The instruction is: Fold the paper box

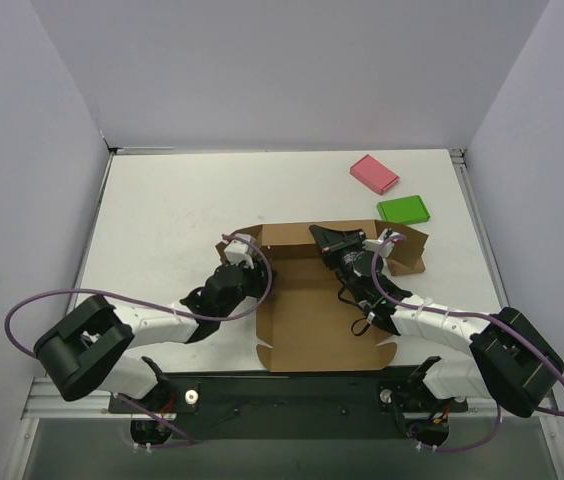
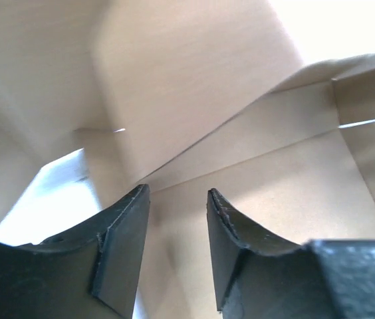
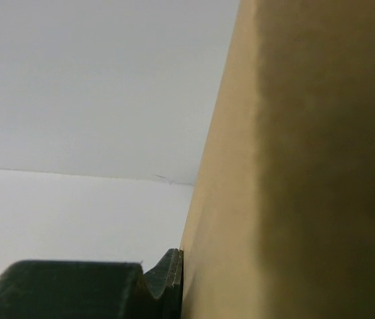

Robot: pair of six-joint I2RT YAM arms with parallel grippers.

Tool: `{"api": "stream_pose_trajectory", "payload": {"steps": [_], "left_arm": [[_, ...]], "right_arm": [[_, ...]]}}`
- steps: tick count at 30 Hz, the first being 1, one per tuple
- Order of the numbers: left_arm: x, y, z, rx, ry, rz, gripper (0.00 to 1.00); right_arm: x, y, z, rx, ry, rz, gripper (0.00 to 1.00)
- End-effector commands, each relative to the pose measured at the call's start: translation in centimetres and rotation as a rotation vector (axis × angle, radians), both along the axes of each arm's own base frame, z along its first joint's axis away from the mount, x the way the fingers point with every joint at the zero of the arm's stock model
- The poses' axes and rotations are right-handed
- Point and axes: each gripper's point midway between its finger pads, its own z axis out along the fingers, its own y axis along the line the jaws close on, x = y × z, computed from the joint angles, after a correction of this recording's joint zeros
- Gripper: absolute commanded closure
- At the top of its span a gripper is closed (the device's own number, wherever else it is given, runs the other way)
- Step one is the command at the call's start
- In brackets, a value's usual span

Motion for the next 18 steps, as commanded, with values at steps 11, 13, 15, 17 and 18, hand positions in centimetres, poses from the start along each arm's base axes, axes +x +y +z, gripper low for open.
{"api": "stream_pose_trajectory", "payload": {"steps": [11, 13, 15, 17, 18], "left_arm": [[2.4, 2.6, -1.3, -0.030, 0.022, 0.087, 0.51], [2.7, 2.1, -1.4, -0.030, 0.021, 0.075, 0.51], [2.8, 1.8, -1.8, -0.022, 0.030, 0.071, 0.51], [3.0, 1.4, -1.4, -0.039, 0.019, 0.062, 0.52], [3.0, 0.9, -1.0, -0.051, 0.007, 0.051, 0.52]], "right_arm": [[-0.4, -0.4, 0.1, -0.034, -0.029, -0.013, 1.00], [-0.4, -0.4, 0.0, -0.036, -0.027, -0.012, 1.00], [-0.4, -0.5, 0.1, -0.033, -0.030, -0.015, 1.00], [-0.4, -0.5, 0.0, -0.040, -0.029, -0.015, 1.00], [-0.4, -0.5, 0.0, -0.041, -0.028, -0.013, 1.00]]}}
